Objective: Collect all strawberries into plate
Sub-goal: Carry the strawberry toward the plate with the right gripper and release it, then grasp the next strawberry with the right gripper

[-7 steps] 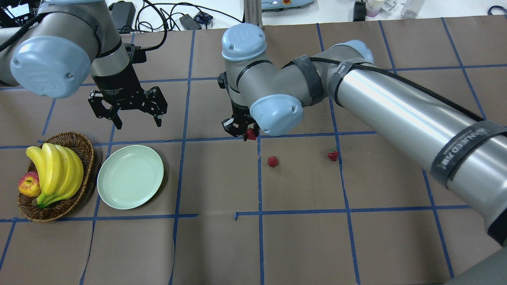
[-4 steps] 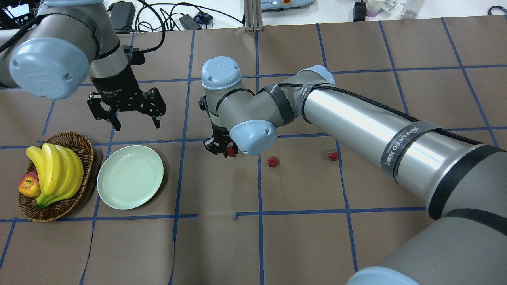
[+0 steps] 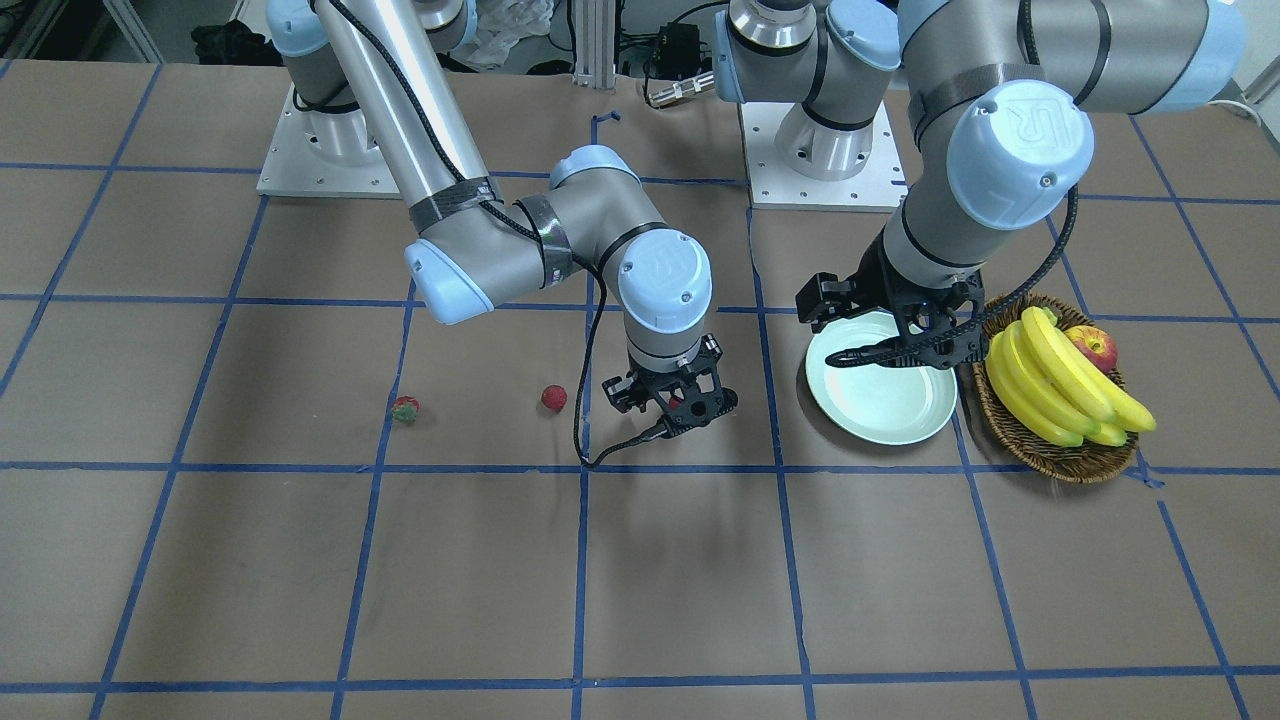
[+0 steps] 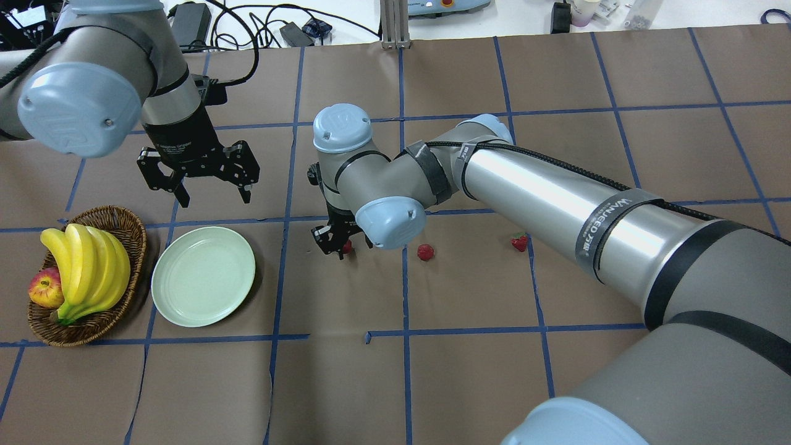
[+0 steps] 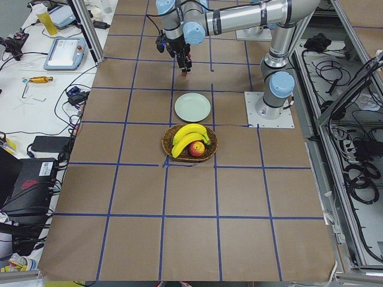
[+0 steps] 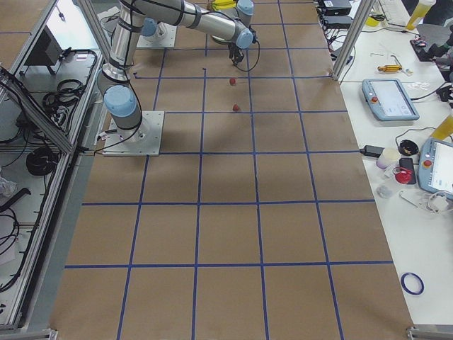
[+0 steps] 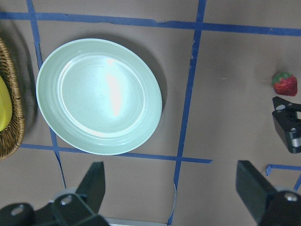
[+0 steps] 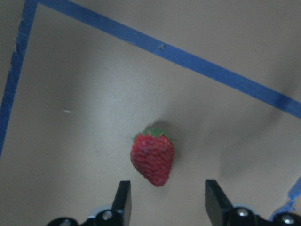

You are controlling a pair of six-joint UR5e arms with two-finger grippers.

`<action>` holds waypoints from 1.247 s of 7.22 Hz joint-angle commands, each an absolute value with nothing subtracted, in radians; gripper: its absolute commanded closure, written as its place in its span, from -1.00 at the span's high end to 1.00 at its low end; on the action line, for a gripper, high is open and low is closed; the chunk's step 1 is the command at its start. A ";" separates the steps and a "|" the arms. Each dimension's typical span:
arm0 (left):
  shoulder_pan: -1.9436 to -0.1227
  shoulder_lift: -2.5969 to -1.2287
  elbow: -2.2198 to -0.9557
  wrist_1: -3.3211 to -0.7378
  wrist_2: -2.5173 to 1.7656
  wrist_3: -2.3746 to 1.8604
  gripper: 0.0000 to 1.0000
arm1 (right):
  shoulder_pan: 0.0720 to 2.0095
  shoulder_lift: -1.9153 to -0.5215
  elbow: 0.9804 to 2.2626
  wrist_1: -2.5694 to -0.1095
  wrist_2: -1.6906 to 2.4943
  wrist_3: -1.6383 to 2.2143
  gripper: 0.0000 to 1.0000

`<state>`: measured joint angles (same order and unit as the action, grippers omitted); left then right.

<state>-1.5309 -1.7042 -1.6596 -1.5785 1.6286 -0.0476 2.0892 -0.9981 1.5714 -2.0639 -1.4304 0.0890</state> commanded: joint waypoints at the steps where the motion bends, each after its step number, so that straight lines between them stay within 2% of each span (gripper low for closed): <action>1: -1.531 -1.704 -1.660 -1.577 1.629 -0.046 1.00 | 2.088 -1.053 1.566 -2.053 -1.477 0.084 1.00; 3: -1.531 -1.704 -1.660 -1.577 1.629 -0.046 1.00 | 2.053 -1.133 1.566 -1.965 -1.589 0.066 1.00; 5: -1.531 -1.706 -1.660 -1.578 1.629 -0.048 1.00 | 1.990 -1.150 1.583 -1.890 -1.641 -0.039 1.00; 9: -1.531 -1.707 -1.695 -1.572 1.628 -0.057 1.00 | 1.988 -1.123 1.730 -1.972 -1.586 -0.058 1.00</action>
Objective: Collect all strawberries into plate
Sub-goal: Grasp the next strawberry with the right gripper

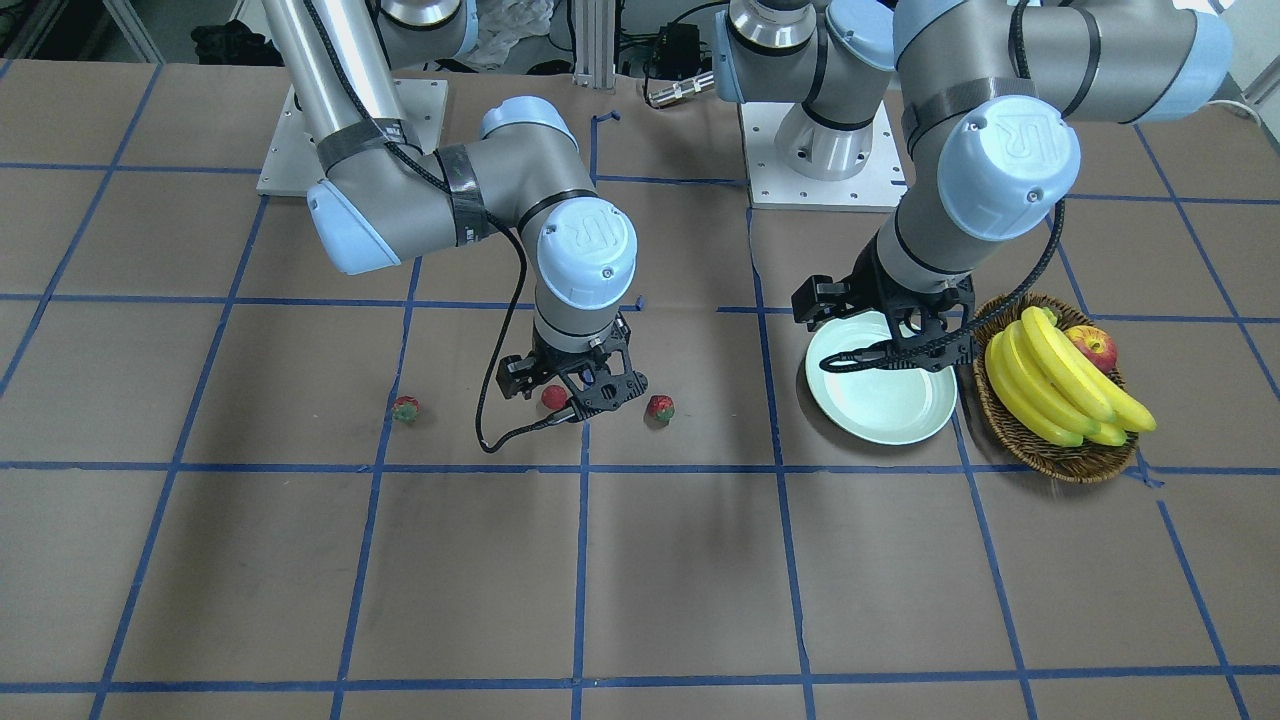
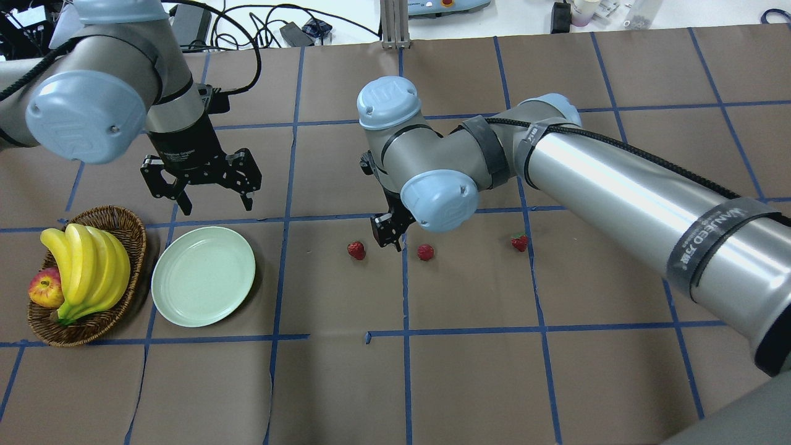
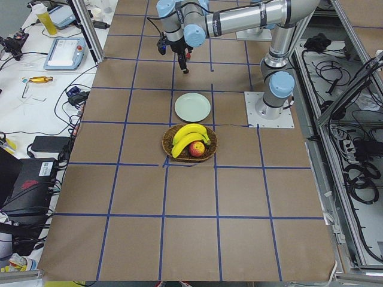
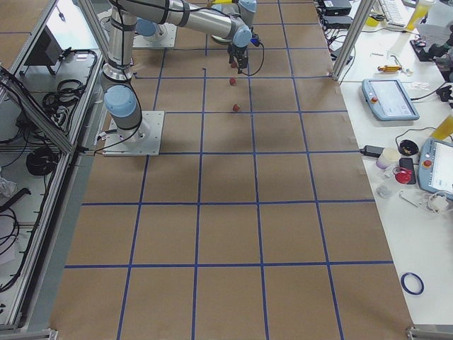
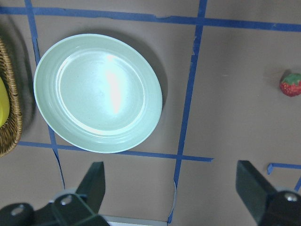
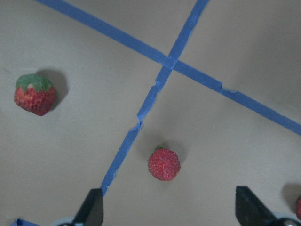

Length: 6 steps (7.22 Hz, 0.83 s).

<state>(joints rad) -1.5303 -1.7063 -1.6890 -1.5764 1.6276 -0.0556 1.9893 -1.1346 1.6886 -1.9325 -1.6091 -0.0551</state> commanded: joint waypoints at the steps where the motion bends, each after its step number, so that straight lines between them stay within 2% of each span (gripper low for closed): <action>1: -1.529 -1.710 -1.695 -1.572 1.628 -0.055 1.00 | 1.990 -1.112 1.738 -1.985 -1.580 -0.061 1.00; 5: -1.529 -1.720 -1.697 -1.565 1.628 -0.054 1.00 | 1.988 -1.080 1.746 -2.006 -1.594 -0.064 0.88; 6: -1.529 -1.720 -1.695 -1.565 1.628 -0.052 1.00 | 1.988 -1.072 1.746 -2.014 -1.594 -0.064 0.55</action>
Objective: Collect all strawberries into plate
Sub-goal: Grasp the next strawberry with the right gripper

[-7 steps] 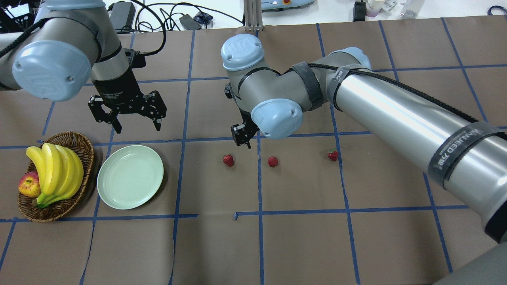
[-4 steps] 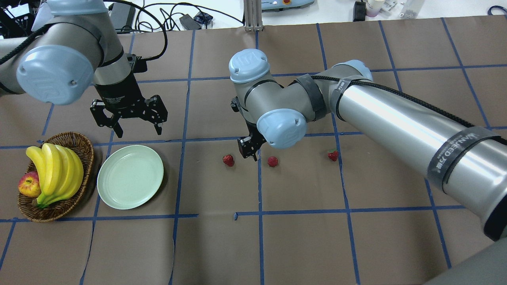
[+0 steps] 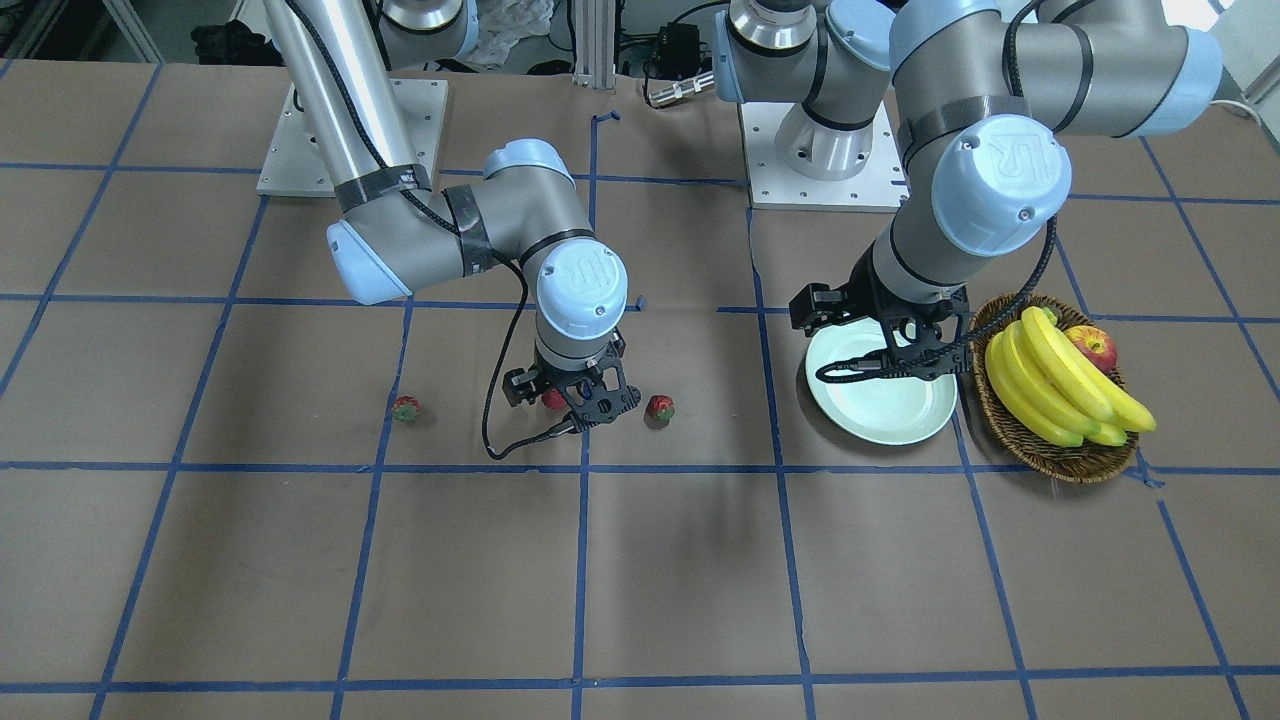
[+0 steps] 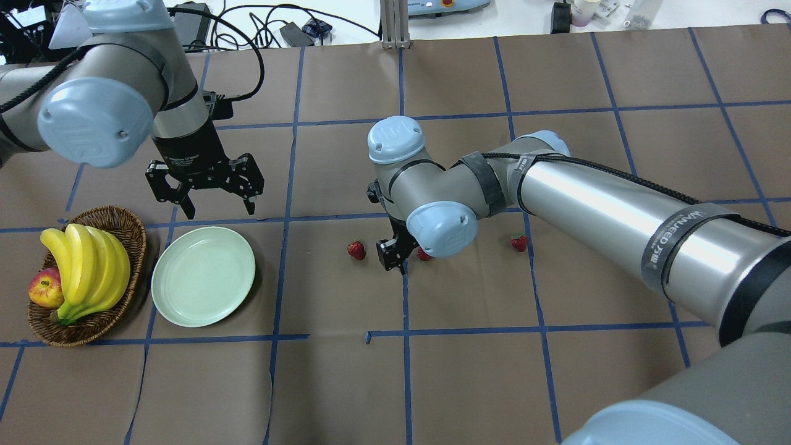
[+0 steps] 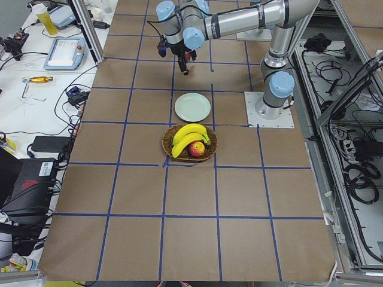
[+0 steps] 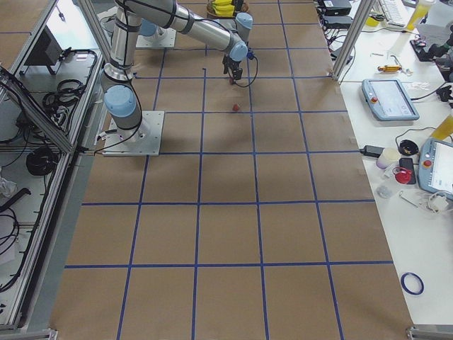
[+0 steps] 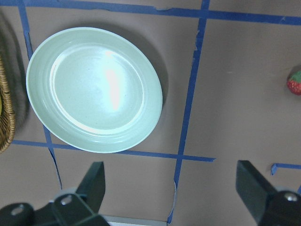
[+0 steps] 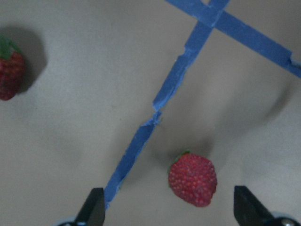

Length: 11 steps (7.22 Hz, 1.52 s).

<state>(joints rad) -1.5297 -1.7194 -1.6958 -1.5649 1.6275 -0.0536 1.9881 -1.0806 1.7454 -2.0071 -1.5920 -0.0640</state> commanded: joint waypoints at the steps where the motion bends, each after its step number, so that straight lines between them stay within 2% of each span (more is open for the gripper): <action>1: -1.531 -1.720 -1.697 -1.565 1.628 -0.051 1.00 | 1.988 -1.066 1.744 -2.028 -1.595 -0.081 0.23; 2: -1.531 -1.721 -1.697 -1.565 1.629 -0.051 1.00 | 1.988 -1.066 1.744 -2.028 -1.595 -0.087 -0.51; 3: -1.531 -1.721 -1.697 -1.565 1.629 -0.051 1.00 | 1.988 -1.066 1.741 -2.028 -1.600 -0.087 -1.00; 7: -1.531 -1.721 -1.697 -1.565 1.629 -0.049 1.00 | 1.988 -1.080 1.663 -2.026 -1.602 -0.069 -1.00; 11: -1.531 -1.721 -1.710 -1.565 1.629 -0.049 1.00 | 2.005 -1.054 1.663 -2.025 -1.467 -0.072 -1.00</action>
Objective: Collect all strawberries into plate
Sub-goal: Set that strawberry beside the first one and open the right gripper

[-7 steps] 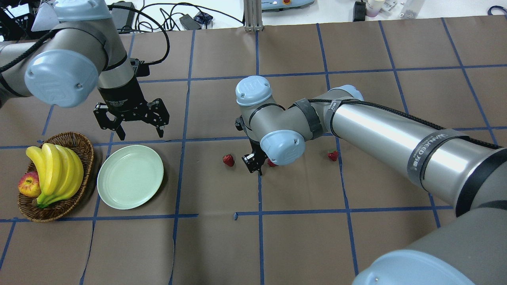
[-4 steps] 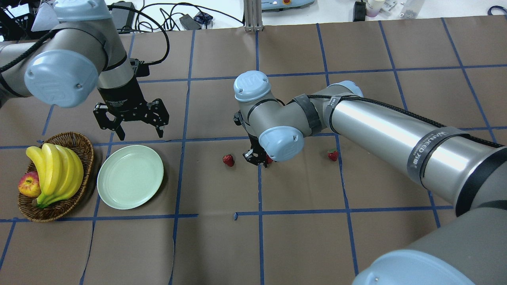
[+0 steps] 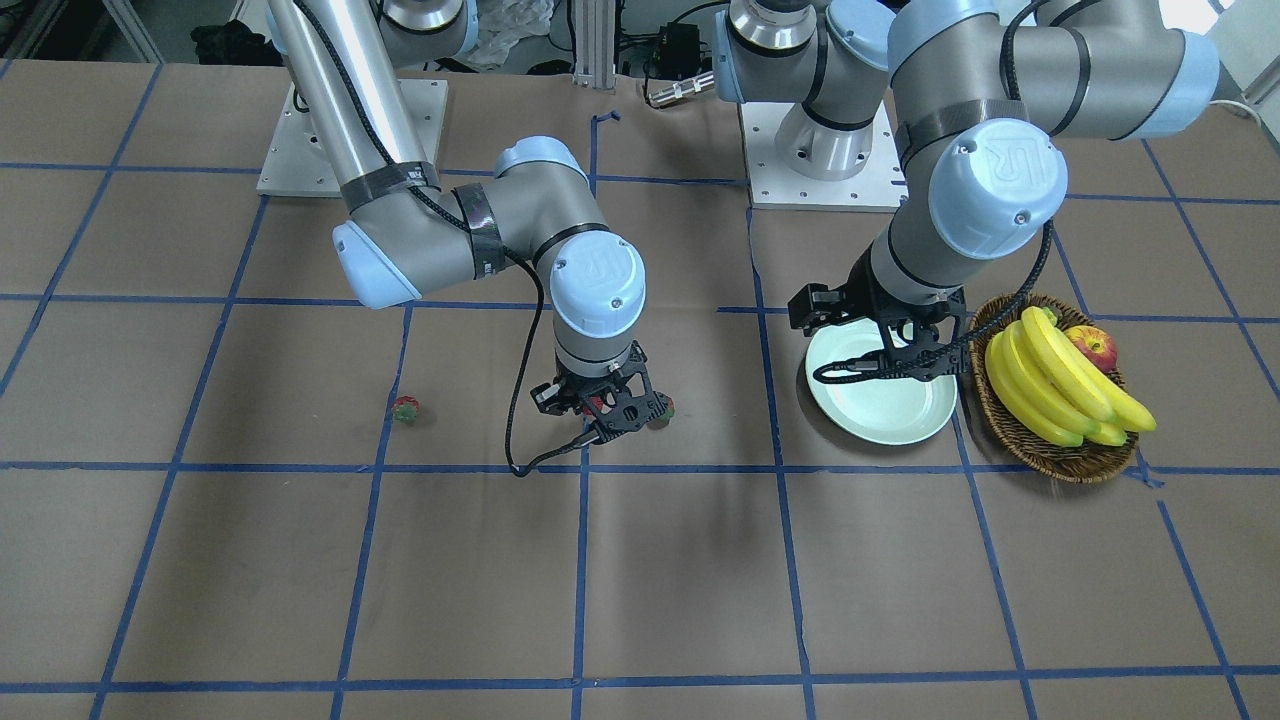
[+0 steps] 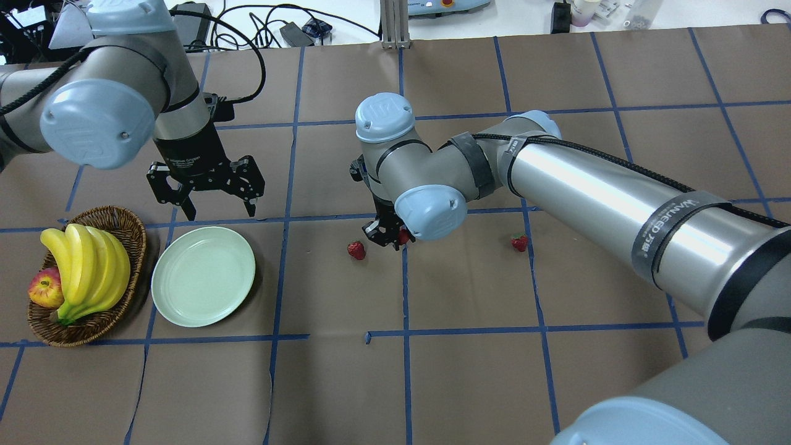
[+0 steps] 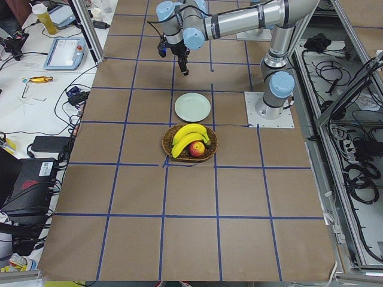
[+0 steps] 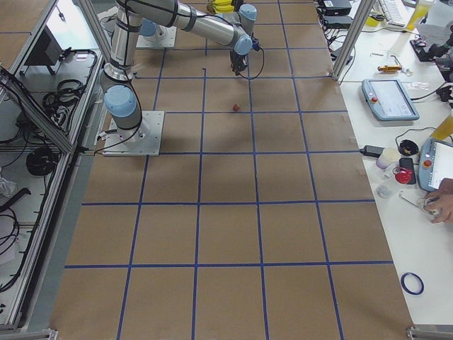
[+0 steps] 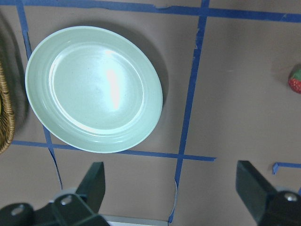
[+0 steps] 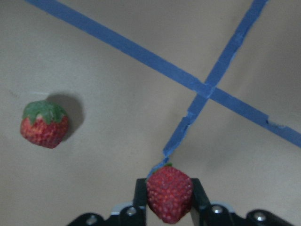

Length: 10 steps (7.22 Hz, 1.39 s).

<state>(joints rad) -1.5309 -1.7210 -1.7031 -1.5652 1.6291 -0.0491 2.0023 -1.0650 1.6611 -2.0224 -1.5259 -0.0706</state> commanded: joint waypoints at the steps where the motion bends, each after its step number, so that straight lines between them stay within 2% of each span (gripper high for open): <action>1: -1.531 -1.720 -1.710 -1.565 1.629 -0.049 1.00 | 2.005 -1.043 1.663 -2.026 -1.465 -0.074 -1.00; 2: -1.531 -1.720 -1.712 -1.565 1.629 -0.049 1.00 | 2.005 -1.036 1.664 -2.025 -1.462 -0.080 -0.97; 3: -1.531 -1.720 -1.712 -1.565 1.629 -0.048 1.00 | 2.005 -1.034 1.664 -2.026 -1.459 -0.084 -0.85; 5: -1.531 -1.720 -1.712 -1.565 1.631 -0.048 1.00 | 2.006 -1.032 1.664 -2.026 -1.414 -0.084 0.67; 6: -1.531 -1.720 -1.712 -1.565 1.631 -0.048 1.00 | 2.006 -1.038 1.664 -2.025 -1.416 -0.093 1.00; 7: -1.531 -1.720 -1.710 -1.565 1.631 -0.048 1.00 | 2.005 -1.045 1.654 -2.020 -1.431 -0.100 1.00; 10: -1.529 -1.717 -1.707 -1.563 1.631 -0.048 1.00 | 1.950 -1.196 1.654 -1.907 -1.623 -0.165 1.00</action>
